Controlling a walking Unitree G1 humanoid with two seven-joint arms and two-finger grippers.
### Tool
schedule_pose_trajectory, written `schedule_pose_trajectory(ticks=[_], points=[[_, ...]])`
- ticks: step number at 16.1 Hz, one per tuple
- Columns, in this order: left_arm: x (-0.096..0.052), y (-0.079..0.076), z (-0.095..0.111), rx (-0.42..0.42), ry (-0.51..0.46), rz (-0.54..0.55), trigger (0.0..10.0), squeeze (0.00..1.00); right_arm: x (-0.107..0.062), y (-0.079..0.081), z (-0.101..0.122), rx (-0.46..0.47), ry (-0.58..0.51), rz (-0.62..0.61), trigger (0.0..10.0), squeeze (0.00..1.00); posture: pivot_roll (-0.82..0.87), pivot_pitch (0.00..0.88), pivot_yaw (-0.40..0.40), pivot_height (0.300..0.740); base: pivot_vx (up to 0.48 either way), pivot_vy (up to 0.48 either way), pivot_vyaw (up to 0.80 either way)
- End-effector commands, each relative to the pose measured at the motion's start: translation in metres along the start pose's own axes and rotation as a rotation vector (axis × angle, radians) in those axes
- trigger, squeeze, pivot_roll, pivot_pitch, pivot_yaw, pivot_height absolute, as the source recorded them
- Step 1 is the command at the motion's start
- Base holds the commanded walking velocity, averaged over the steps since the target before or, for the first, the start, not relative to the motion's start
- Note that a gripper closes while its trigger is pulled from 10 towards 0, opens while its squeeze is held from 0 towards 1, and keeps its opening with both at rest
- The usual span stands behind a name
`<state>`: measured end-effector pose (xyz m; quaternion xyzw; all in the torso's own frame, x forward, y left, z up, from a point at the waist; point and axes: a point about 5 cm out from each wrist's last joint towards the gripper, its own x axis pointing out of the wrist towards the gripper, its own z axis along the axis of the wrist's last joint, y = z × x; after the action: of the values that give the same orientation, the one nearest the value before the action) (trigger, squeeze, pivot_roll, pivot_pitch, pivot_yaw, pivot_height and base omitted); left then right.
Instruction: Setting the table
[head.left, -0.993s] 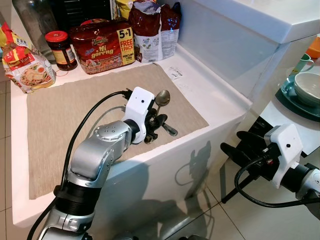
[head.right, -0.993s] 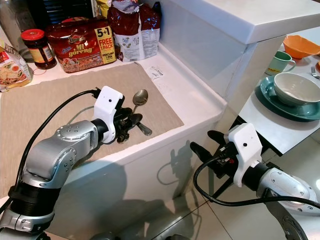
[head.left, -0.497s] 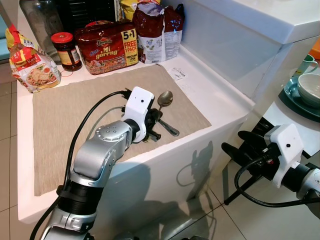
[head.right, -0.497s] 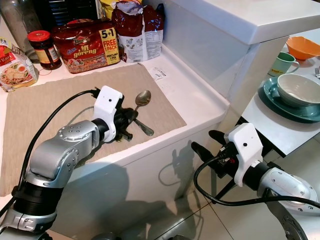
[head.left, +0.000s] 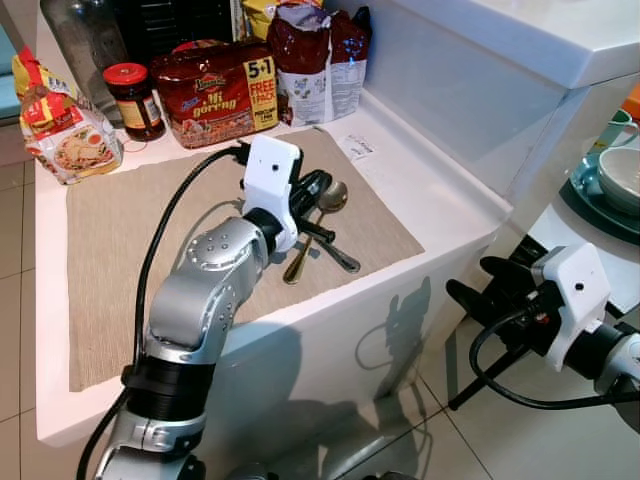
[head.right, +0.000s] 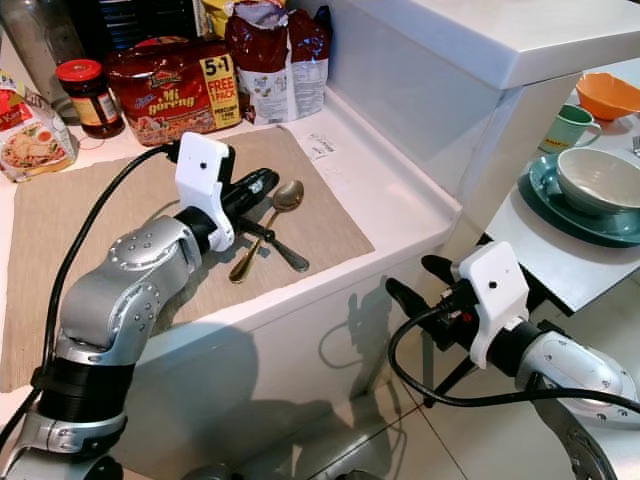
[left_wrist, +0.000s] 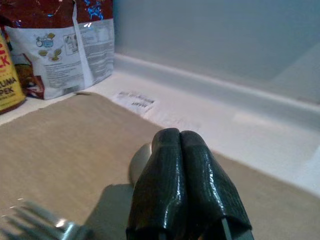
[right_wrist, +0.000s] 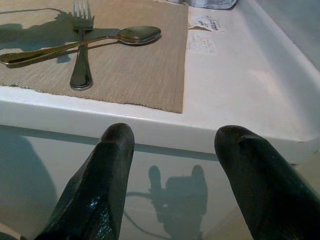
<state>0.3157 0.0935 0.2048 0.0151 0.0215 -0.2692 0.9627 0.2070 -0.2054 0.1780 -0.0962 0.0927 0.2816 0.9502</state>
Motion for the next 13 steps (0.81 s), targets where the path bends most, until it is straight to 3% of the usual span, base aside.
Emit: schedule_pose_trajectory(ticks=[1, 2, 3, 6, 9, 13], points=[[-0.002, -0.001, -0.001, 0.066, 0.014, 0.002, 4.4, 0.00, 0.000, -0.001, 0.006, -0.013, -0.027, -0.017, 10.0, 0.00, -0.01, 0.016, -0.024, 0.740, 0.000, 0.000, 0.00], [-0.002, -0.002, -0.002, 0.089, 0.020, -0.012, 10.0, 0.00, 0.001, 0.000, 0.006, -0.007, -0.029, -0.014, 10.0, 0.00, -0.01, 0.016, -0.024, 0.740, 0.000, 0.000, 0.00], [-0.002, -0.004, -0.002, 0.064, 0.027, -0.022, 10.0, 1.00, 0.002, 0.001, 0.004, -0.001, -0.026, -0.007, 10.0, 0.00, 0.00, 0.013, -0.030, 0.740, 0.000, 0.000, 0.00], [0.002, -0.011, -0.011, 0.025, 0.089, -0.012, 10.0, 1.00, -0.006, 0.002, -0.007, 0.010, 0.006, 0.032, 10.0, 0.00, -0.02, 0.008, -0.021, 0.740, 0.000, 0.000, 0.00], [0.005, -0.020, -0.018, 0.041, 0.122, -0.051, 10.0, 1.00, -0.020, -0.005, -0.011, 0.019, 0.024, -0.033, 10.0, 0.00, -0.04, 0.007, -0.009, 0.740, 0.000, 0.000, 0.00], [0.009, -0.016, -0.028, 0.062, 0.188, 0.009, 10.0, 1.00, -0.027, -0.003, -0.012, 0.008, 0.040, -0.051, 10.0, 0.00, -0.08, 0.013, 0.015, 0.740, 0.000, 0.000, 0.00]])
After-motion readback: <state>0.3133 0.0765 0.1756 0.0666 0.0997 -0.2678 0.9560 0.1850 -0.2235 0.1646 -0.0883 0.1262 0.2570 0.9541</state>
